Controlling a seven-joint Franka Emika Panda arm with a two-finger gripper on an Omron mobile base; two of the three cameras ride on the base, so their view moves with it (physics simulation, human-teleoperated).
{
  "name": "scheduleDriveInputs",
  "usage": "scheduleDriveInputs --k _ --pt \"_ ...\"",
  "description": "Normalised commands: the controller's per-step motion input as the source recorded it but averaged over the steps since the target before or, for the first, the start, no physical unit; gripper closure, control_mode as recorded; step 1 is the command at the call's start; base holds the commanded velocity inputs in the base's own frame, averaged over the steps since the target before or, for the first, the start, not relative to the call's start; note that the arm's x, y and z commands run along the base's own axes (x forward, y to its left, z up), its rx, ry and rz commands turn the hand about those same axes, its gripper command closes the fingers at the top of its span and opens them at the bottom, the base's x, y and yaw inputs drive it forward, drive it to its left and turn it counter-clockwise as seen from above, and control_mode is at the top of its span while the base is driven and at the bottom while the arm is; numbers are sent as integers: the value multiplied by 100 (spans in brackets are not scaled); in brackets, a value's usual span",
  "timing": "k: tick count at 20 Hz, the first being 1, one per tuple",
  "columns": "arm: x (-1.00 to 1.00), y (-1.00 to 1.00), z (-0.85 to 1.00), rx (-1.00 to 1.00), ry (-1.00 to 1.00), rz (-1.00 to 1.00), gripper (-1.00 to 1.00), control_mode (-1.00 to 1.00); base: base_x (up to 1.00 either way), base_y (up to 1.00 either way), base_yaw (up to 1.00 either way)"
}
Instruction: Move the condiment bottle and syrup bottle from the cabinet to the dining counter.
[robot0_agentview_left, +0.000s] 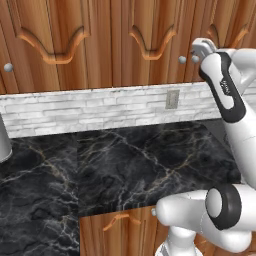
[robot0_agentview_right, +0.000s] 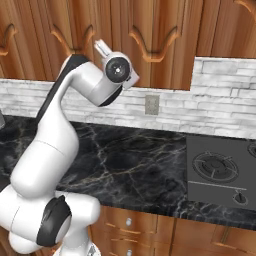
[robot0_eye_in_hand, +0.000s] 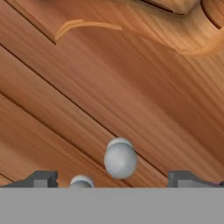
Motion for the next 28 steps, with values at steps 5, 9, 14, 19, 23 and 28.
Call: scheduleDriveInputs --k 5,9,14,19,23,28 --pt "34 -8 -12 4 -1 3 -100 -100 0 0 0" --pt "35 -12 -9 5 -1 4 -100 -100 0 0 0" --pt "32 -4 -13 3 0 2 100 -100 0 0 0" --pt "4 0 -1 0 0 0 100 -100 0 0 0" --pt "0 0 0 0 0 0 100 -100 0 0 0" --pt "0 13 0 0 -1 0 100 -100 0 0 0"
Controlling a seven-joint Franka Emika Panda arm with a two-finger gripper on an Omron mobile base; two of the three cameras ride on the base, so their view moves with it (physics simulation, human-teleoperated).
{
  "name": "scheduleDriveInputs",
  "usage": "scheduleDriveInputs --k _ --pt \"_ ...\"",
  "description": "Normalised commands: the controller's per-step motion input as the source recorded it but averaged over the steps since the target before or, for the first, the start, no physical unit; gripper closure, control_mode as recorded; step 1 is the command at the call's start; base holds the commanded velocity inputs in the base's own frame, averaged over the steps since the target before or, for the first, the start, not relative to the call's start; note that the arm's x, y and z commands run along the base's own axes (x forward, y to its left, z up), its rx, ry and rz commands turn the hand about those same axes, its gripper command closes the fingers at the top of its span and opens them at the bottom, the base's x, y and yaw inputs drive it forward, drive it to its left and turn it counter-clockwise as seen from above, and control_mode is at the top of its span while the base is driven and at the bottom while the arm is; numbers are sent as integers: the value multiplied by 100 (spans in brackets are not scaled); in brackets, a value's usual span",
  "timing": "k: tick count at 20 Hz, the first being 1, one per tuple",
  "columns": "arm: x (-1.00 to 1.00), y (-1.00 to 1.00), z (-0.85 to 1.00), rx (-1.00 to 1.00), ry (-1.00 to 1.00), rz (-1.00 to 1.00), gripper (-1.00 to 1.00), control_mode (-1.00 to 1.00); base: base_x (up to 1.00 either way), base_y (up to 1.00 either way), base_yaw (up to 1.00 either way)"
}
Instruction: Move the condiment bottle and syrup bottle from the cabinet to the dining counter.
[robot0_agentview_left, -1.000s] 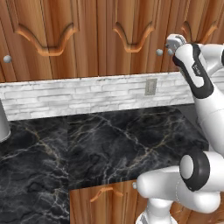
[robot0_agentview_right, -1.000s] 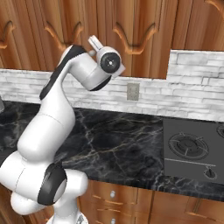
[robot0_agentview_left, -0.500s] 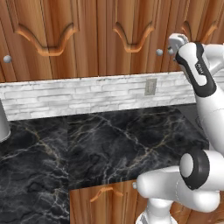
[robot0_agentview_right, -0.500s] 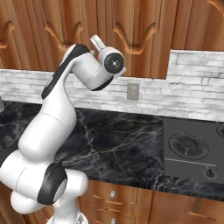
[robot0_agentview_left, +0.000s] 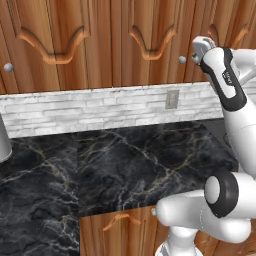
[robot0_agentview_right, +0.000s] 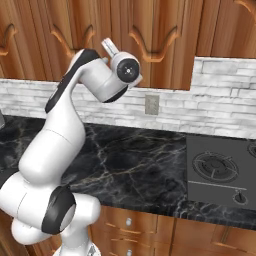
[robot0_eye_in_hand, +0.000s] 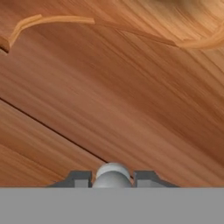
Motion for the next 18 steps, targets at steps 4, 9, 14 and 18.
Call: scheduleDriveInputs --k 4,9,14,18 --pt "-4 13 0 0 -4 2 100 -100 0 0 0" --pt "-75 -22 5 0 -17 1 100 -100 0 0 0" --pt "-100 -67 10 0 -12 0 100 -100 0 0 0" --pt "-100 -77 9 0 -3 0 100 -100 0 0 0"
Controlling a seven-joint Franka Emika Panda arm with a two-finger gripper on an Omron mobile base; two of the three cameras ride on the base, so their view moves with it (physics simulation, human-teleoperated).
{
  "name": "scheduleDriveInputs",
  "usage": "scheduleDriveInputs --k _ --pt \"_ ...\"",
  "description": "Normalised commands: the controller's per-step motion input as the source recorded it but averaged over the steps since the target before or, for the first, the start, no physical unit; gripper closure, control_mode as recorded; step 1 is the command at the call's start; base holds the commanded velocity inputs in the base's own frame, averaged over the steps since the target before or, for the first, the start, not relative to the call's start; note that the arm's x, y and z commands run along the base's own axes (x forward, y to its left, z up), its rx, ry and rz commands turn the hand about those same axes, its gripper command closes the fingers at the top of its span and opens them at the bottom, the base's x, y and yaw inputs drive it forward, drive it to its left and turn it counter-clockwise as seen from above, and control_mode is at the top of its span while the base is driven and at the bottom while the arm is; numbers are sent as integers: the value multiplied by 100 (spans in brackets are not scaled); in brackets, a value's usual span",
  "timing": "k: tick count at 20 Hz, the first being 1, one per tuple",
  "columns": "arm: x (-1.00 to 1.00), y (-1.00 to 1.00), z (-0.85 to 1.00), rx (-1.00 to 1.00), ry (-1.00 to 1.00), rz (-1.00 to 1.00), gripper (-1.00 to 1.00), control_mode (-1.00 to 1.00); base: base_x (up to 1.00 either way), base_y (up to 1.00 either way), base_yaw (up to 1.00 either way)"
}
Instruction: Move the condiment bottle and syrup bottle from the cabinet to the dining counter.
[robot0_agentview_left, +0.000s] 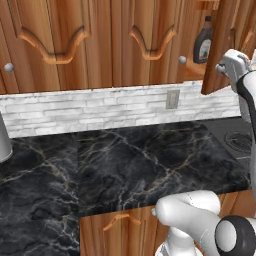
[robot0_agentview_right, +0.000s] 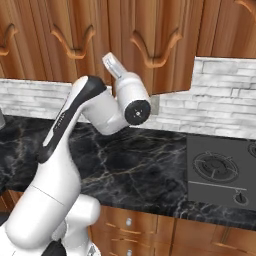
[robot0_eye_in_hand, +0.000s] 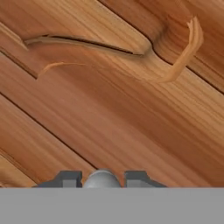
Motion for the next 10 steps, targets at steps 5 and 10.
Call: scheduleDriveInputs --k 5,10 --pt "-100 -78 2 0 0 0 100 -100 0 0 0" --pt "-100 -75 0 0 0 1 100 -100 0 0 0"
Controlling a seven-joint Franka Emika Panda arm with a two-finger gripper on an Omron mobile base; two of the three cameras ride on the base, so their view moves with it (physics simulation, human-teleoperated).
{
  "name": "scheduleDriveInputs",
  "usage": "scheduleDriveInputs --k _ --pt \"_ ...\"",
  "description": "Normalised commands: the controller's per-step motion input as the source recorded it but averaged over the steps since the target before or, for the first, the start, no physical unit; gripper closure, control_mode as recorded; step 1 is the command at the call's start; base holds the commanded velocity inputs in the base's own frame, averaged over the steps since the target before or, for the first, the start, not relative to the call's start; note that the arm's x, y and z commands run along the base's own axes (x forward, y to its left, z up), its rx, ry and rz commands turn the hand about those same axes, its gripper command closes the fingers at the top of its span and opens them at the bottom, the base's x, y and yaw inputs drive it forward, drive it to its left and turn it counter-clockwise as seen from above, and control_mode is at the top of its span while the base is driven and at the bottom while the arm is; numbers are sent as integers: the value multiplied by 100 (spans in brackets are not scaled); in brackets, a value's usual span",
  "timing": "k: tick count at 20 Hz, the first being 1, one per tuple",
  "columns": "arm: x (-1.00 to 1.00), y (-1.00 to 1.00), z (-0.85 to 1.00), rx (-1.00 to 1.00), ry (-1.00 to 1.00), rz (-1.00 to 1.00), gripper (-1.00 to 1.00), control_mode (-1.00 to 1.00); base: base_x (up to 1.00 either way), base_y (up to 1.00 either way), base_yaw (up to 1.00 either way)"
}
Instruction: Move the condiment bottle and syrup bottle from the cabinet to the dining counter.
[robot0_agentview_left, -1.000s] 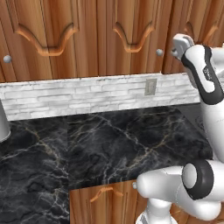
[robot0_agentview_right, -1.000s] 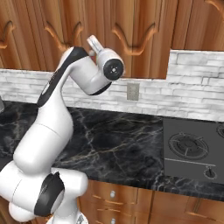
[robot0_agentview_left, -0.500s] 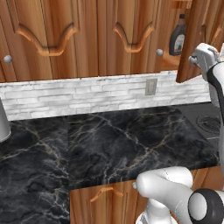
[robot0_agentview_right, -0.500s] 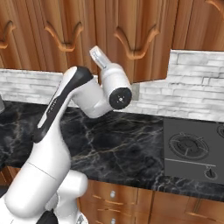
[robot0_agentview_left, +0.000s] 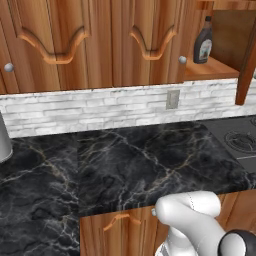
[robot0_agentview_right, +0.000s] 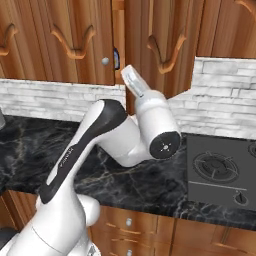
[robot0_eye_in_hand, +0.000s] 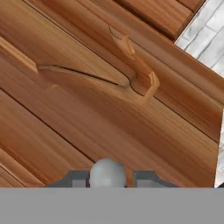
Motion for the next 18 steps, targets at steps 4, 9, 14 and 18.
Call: scheduleDriveInputs --k 4,9,14,18 --pt "-86 -60 0 0 0 4 100 -100 0 0 0" --pt "-18 -3 -14 0 3 15 -100 -100 0 0 0" --pt "-4 2 -4 0 2 8 -100 -100 0 0 0" --pt "-8 57 0 -5 0 3 -100 -100 0 0 0"
